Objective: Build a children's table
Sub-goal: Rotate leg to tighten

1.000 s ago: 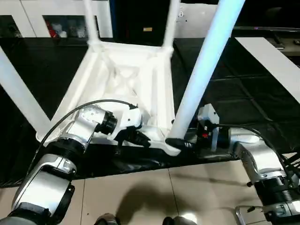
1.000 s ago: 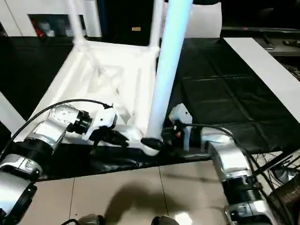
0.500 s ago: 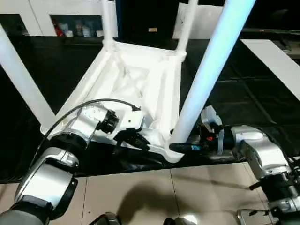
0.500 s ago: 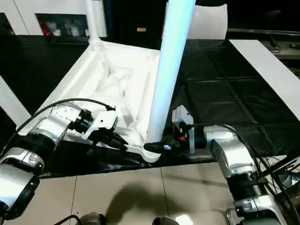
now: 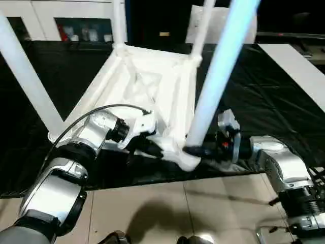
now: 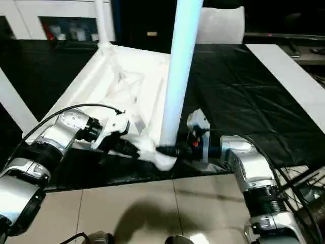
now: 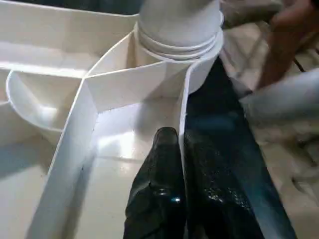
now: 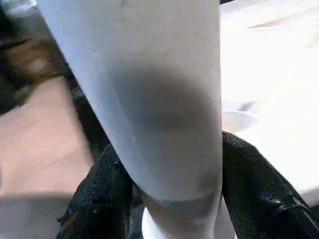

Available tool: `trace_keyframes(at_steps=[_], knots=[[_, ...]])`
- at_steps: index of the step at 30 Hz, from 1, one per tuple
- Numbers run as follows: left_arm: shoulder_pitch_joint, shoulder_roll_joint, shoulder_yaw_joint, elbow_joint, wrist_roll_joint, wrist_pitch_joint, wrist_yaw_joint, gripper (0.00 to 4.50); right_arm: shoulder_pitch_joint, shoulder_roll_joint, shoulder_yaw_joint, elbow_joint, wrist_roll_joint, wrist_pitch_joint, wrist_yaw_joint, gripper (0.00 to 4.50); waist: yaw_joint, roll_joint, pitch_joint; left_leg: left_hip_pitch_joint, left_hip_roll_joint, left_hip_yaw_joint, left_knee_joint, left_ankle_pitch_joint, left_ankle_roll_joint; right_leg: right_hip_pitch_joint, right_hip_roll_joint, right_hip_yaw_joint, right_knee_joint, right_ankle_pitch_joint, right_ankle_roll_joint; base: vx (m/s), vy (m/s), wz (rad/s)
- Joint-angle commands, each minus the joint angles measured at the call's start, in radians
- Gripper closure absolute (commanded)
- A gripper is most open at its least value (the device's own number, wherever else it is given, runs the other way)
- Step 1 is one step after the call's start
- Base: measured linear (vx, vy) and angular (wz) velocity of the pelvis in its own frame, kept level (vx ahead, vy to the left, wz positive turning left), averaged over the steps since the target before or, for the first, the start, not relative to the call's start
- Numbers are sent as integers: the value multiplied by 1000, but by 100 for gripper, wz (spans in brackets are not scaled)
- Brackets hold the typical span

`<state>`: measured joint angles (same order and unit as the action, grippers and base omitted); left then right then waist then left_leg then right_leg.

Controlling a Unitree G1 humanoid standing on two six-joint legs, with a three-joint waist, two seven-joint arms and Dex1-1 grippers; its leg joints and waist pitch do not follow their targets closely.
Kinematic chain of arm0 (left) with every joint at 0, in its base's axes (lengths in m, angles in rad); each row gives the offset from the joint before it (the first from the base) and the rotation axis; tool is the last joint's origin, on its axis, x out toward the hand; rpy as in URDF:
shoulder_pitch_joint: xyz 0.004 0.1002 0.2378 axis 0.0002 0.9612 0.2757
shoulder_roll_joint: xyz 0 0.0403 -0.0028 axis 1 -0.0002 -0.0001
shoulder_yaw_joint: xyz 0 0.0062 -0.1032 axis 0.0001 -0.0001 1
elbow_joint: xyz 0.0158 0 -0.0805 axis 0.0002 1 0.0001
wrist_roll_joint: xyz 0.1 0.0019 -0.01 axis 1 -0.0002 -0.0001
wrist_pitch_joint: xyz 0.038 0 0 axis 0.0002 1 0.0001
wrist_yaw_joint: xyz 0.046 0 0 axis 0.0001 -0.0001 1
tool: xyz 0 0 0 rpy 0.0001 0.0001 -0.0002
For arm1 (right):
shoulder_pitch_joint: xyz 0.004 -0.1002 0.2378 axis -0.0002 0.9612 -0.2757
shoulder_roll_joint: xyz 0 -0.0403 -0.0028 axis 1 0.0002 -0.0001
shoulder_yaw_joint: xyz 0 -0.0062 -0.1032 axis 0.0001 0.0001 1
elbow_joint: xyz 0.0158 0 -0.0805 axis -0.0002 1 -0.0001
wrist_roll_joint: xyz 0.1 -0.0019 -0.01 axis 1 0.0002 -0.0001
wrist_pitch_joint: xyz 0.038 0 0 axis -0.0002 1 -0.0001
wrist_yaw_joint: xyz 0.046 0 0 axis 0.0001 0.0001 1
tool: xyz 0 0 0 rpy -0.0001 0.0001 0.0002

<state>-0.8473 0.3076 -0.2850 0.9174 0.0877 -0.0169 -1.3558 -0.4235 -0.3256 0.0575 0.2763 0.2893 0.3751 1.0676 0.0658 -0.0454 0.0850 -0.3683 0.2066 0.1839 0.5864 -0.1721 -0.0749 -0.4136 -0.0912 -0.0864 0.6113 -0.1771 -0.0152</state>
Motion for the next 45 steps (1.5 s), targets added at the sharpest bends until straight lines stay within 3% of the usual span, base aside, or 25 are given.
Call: trace_keyframes(at_steps=[1,3,7,11,15,18,24,30,38,45], knots=[[-15,-103,31,-55,-28,64,149,450,-25,115,25,-11,2,46,-160,244,-14,-7,-63,5,24,-12,-75,-235,2,51,-57,48,-92,-407,-159,0,0,0],[-6,-135,40,-63,-21,91,221,450,-41,172,20,6,-14,51,-246,244,-30,-9,-64,1,20,-12,-73,-237,2,54,-57,47,-97,-421,-146,0,0,0],[9,-201,52,-86,6,150,401,450,-81,283,16,42,-52,61,-427,244,-54,-7,-65,2,16,-7,-66,-217,28,49,-53,50,-98,-371,-169,0,0,0],[18,-272,68,-114,25,208,566,450,-138,384,-21,123,-111,48,-631,245,-58,-3,-67,4,17,-5,-67,-178,43,50,-48,52,-87,-276,-195,0,0,0],[24,-293,75,-132,34,224,616,450,-160,413,-31,150,-125,16,-658,245,-59,0,-66,7,19,-4,-68,-190,49,50,-48,52,-91,-267,-198,0,0,0],[25,-276,67,-132,42,207,609,450,-162,411,-36,147,-122,4,-648,179,-58,0,-68,3,17,-5,-69,-171,62,55,-47,52,-88,-226,-199,0,0,0],[43,-206,61,-142,52,157,527,450,-123,356,-35,107,-128,-26,-583,125,-60,2,-69,1,18,-5,-69,-168,74,59,-48,53,-84,-189,-209,0,0,0],[61,-114,40,-124,56,59,393,450,-56,232,-17,58,-127,-93,-424,68,-58,2,-66,1,20,-4,-69,-172,85,61,-48,54,-83,-174,-222,0,0,0],[68,-12,-24,-84,50,-111,130,450,-19,83,-14,37,-91,-131,-171,5,-55,4,-66,4,24,-4,-69,-191,85,58,-49,56,-81,-178,-238,0,0,0],[45,28,-48,-43,31,-189,-56,450,-17,-17,10,34,-44,-130,22,5,-27,7,-70,12,29,0,-69,-156,95,60,-51,56,-69,-87,-278,0,0,0]])
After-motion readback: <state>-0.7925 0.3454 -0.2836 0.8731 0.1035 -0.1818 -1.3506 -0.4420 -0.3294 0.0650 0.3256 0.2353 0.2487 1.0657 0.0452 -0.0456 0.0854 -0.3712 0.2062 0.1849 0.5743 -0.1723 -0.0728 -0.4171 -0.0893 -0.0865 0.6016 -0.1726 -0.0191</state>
